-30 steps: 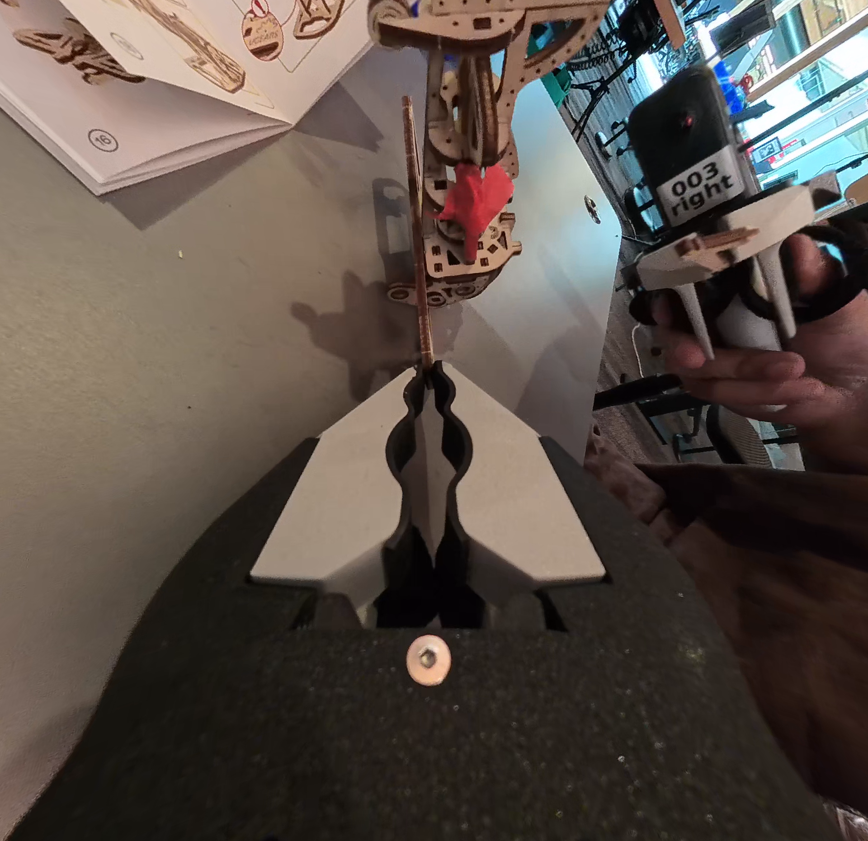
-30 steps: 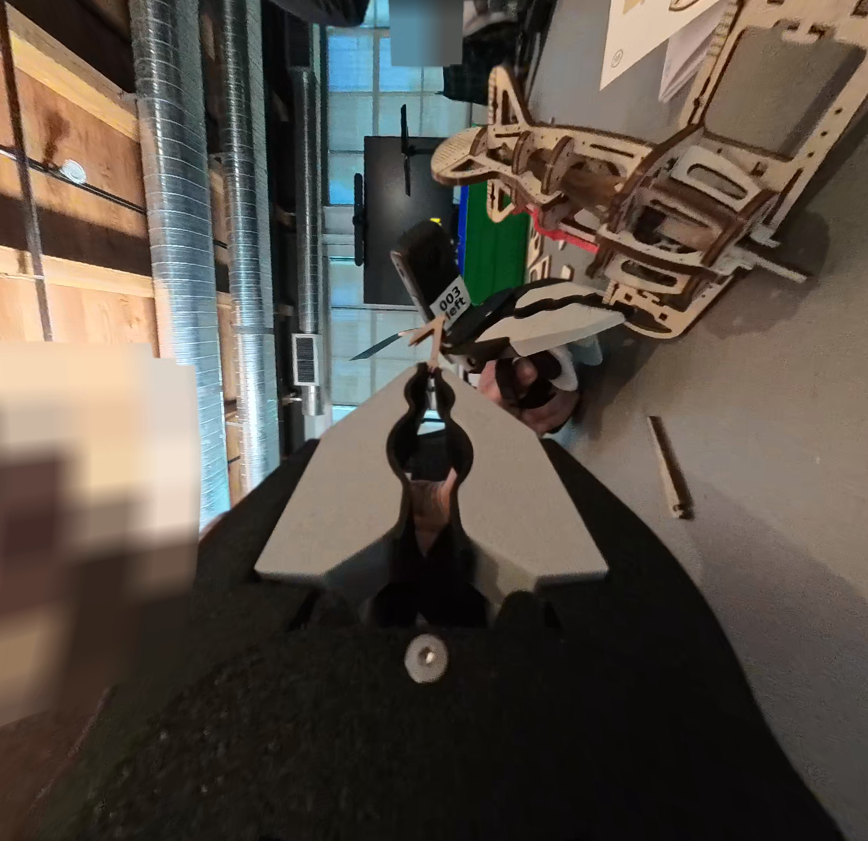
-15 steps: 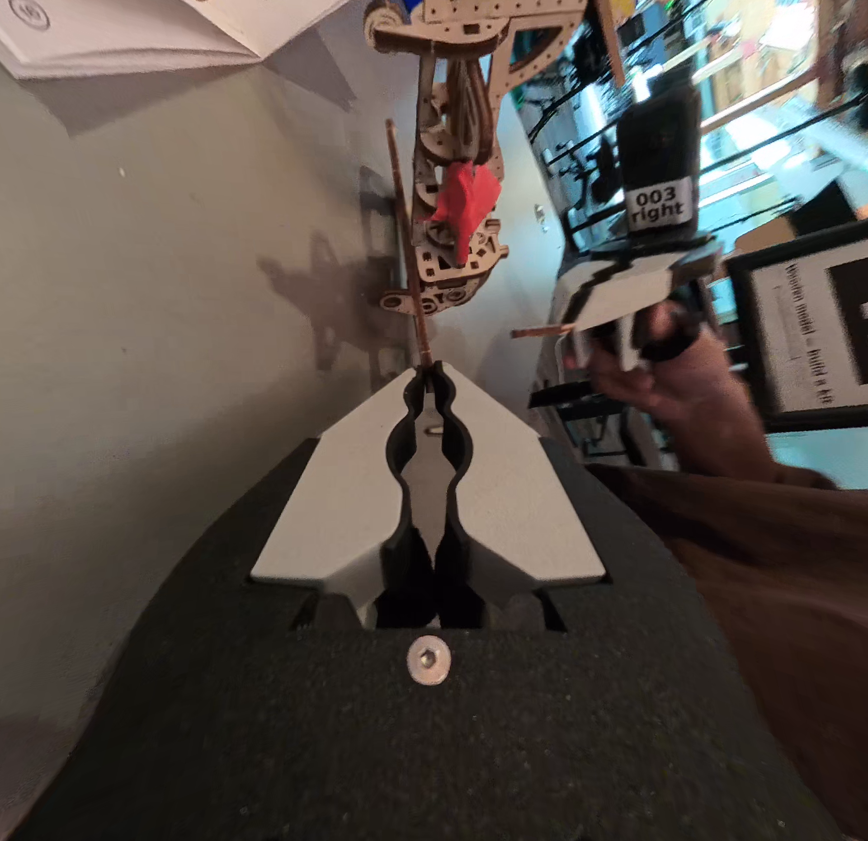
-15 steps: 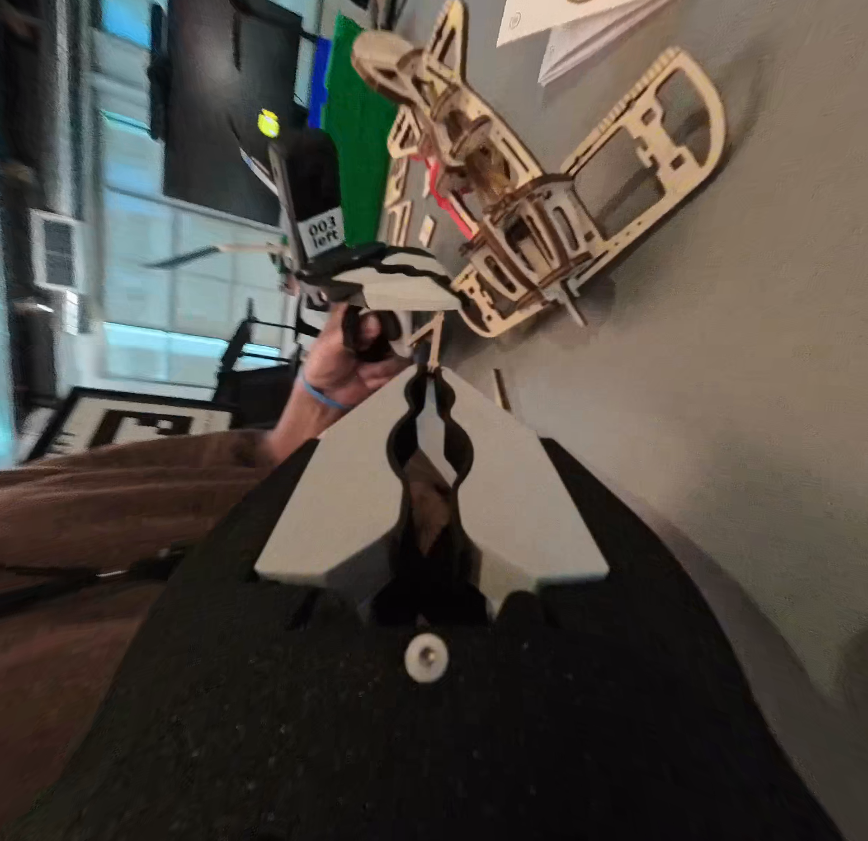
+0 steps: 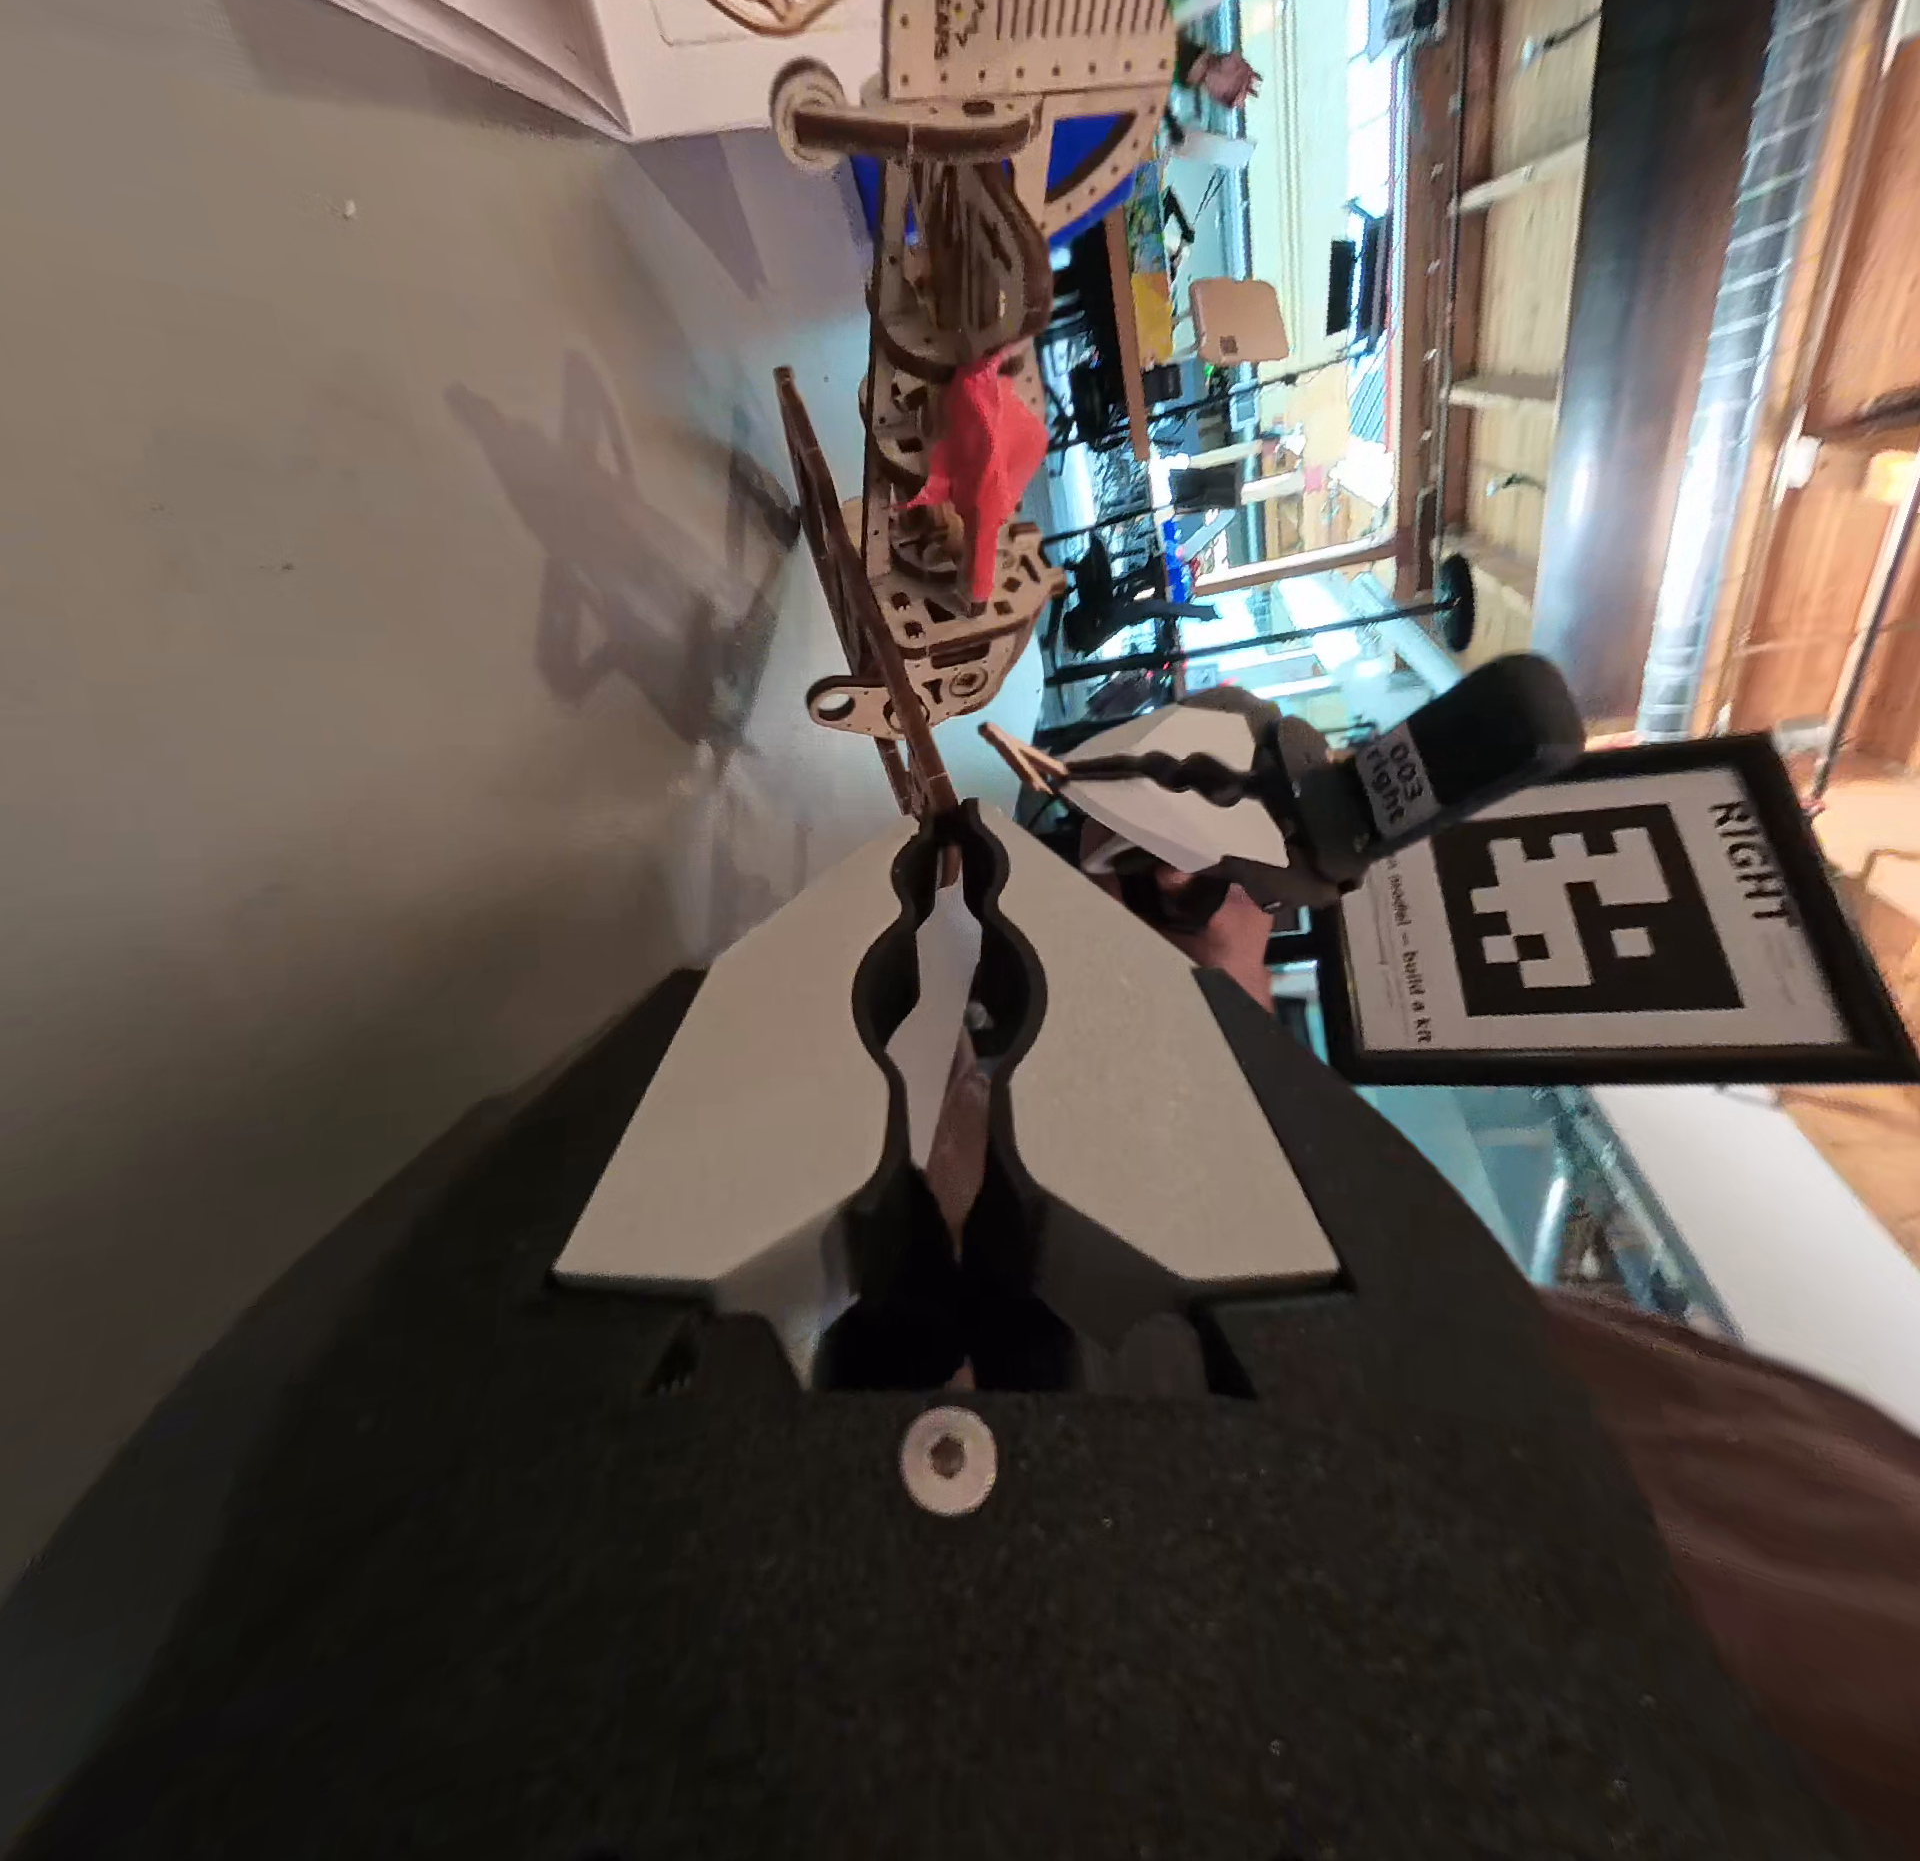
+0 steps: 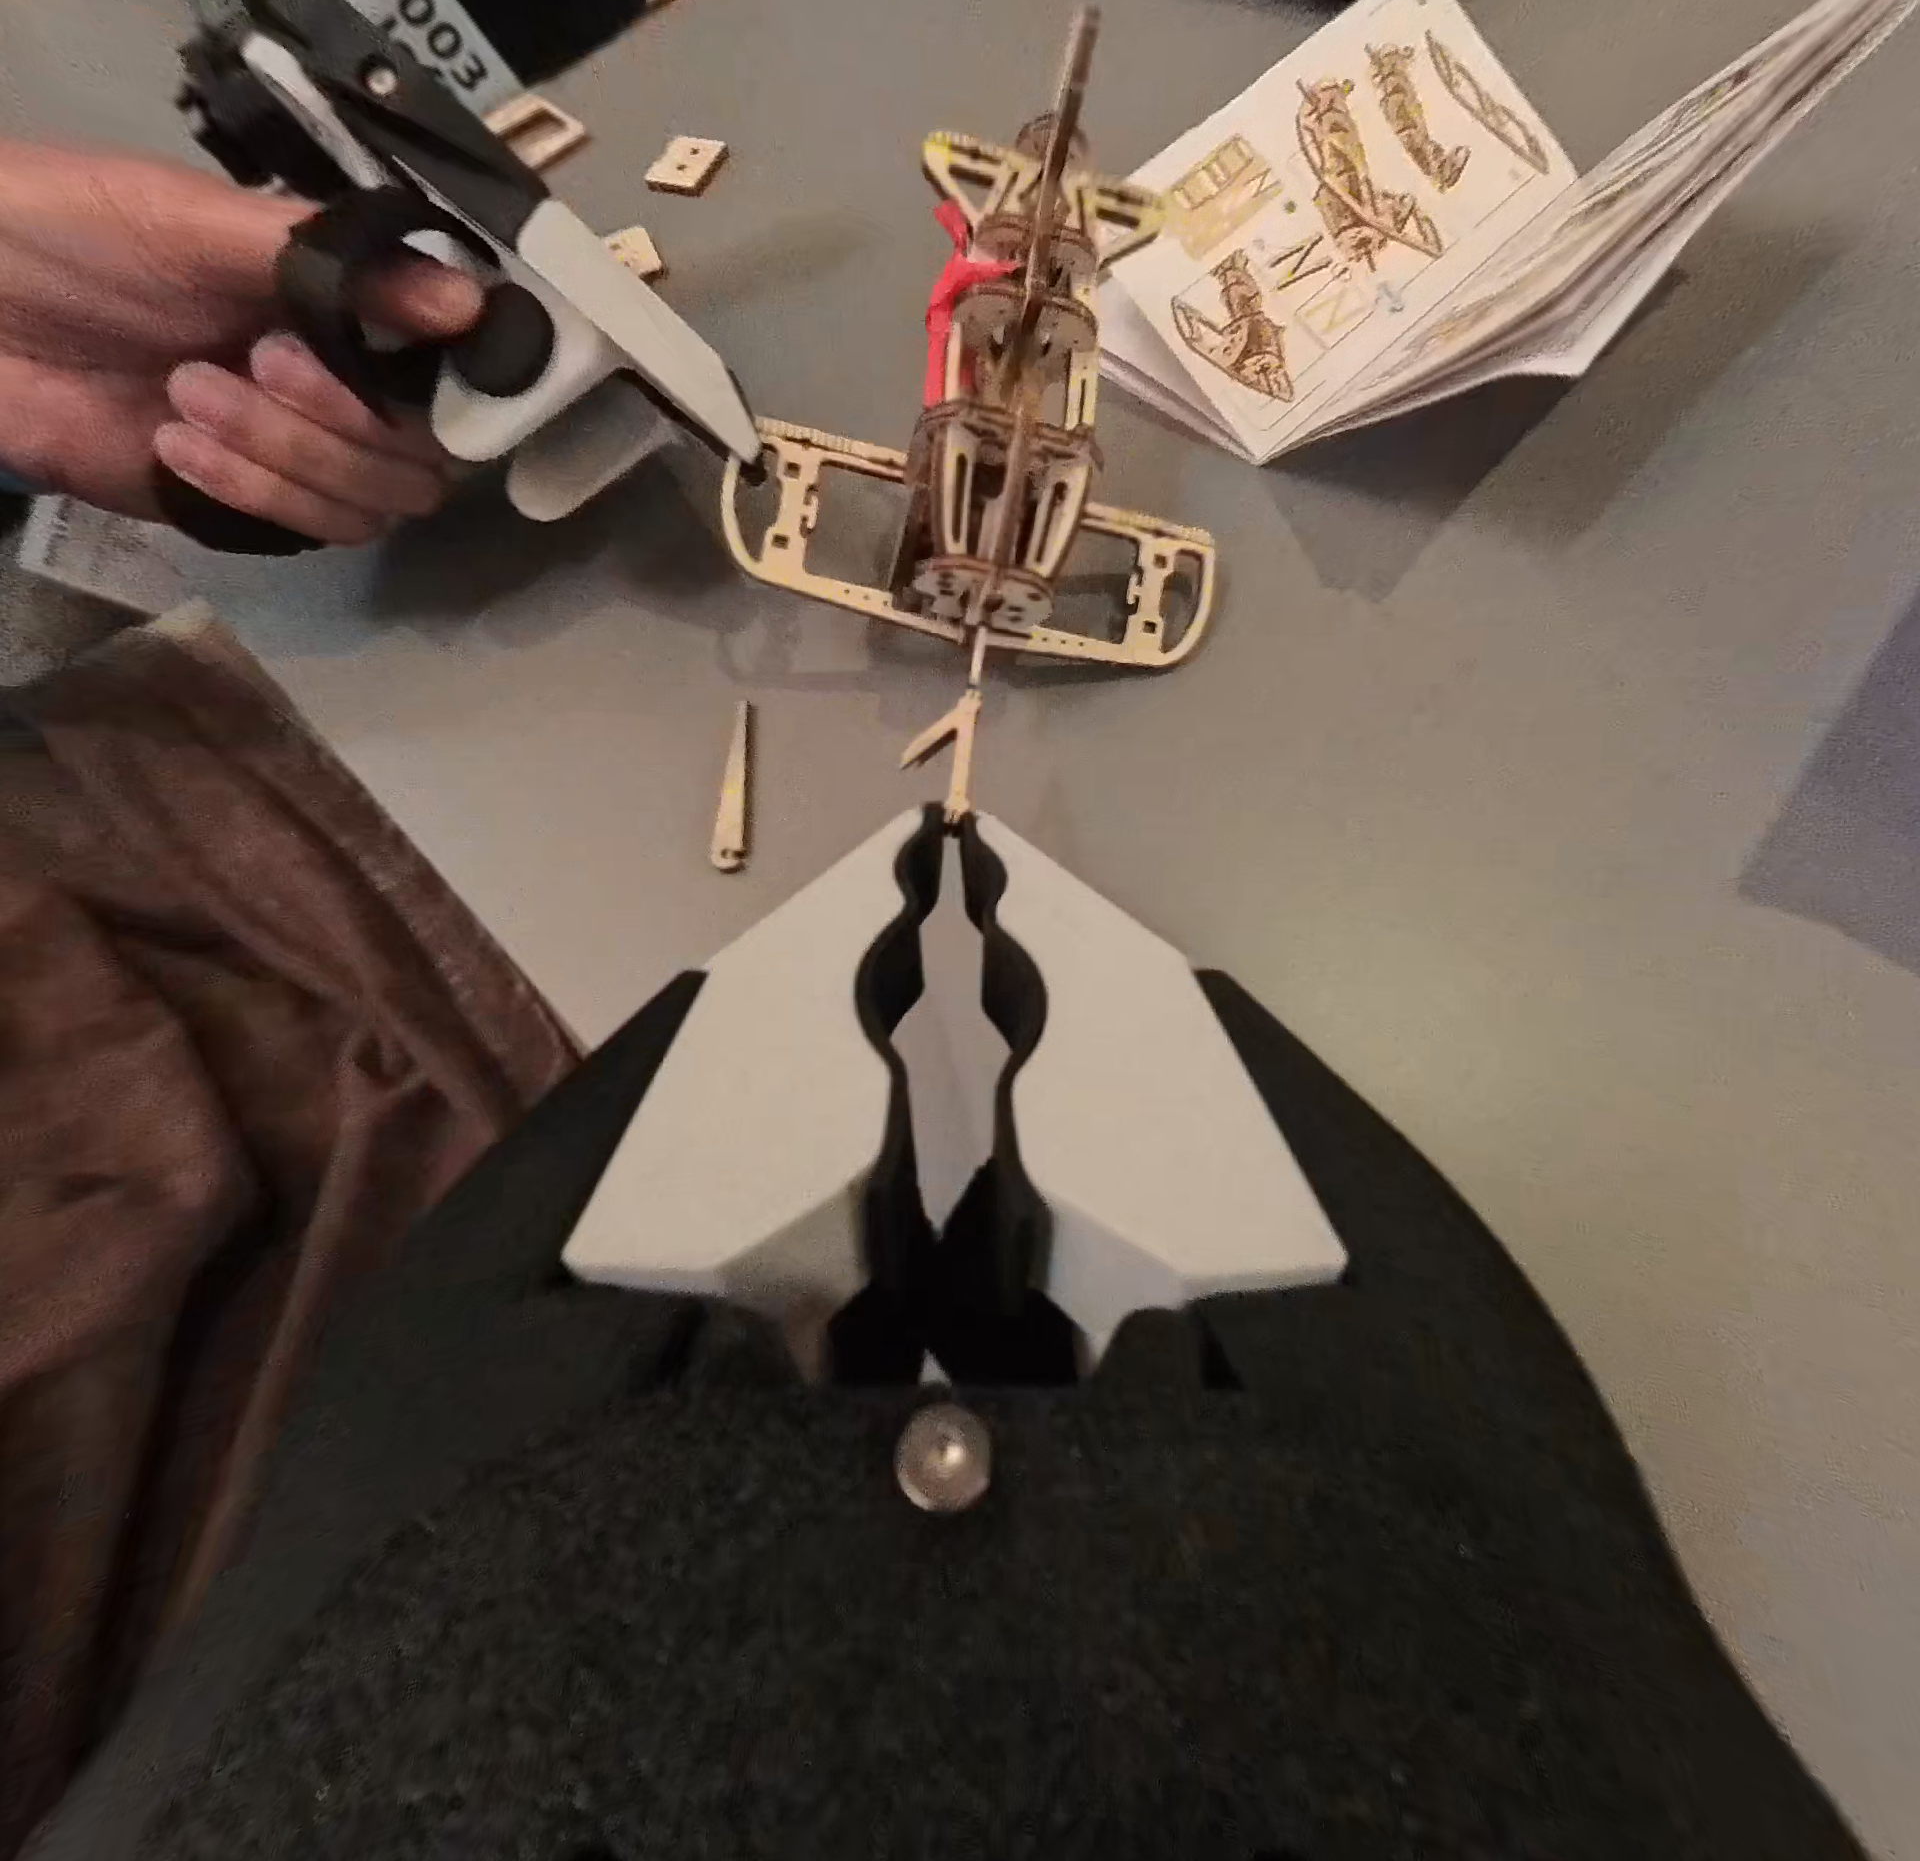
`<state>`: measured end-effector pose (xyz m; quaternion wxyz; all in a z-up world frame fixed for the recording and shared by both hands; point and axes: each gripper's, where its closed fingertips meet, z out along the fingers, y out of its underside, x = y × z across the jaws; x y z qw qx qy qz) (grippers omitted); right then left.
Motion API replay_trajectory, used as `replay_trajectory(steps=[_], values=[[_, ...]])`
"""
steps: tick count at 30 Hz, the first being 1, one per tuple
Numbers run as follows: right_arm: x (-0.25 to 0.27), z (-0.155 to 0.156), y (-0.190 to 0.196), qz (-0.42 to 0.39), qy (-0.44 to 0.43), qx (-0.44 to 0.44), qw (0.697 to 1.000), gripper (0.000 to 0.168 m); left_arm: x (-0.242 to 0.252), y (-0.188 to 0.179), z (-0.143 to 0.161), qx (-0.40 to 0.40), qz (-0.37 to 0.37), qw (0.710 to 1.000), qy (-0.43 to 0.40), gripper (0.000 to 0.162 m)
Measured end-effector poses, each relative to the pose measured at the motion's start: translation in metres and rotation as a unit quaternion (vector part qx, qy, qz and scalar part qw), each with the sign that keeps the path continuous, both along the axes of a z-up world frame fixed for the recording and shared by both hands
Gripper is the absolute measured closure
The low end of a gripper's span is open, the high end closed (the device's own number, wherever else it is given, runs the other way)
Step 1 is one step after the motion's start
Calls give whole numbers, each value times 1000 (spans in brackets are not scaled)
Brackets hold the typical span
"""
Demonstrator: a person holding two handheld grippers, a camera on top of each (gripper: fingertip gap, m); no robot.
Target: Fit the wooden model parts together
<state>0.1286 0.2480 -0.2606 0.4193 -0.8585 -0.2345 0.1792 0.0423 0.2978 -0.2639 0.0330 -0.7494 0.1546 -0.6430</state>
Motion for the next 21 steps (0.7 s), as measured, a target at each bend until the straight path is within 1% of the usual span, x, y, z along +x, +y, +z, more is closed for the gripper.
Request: replay_trajectory(steps=[2,5,6,10,13,17,21], values=[[3,2,2,-9,-10,8,1000,167,-3,0,0,-23,14,1000,-9,161],[2,3,2,-27,38,-13,999,167,-7,-3,-1,-48,34,998,-18,162],[3,2,1,-30,42,-21,998,167,-8,-6,-3,-56,36,998,-19,162],[12,-1,-4,-40,1,-8,999,167,-13,-23,-7,-95,50,994,-29,161],[14,-2,-10,-42,-1,6,999,167,-11,-34,-11,-76,42,996,-10,161],[18,-1,-14,-43,-12,24,999,167,-8,-36,-14,-57,42,997,7,161],[19,-4,-16,-48,-1,17,999,167,-7,-41,-18,-32,30,999,29,162]])
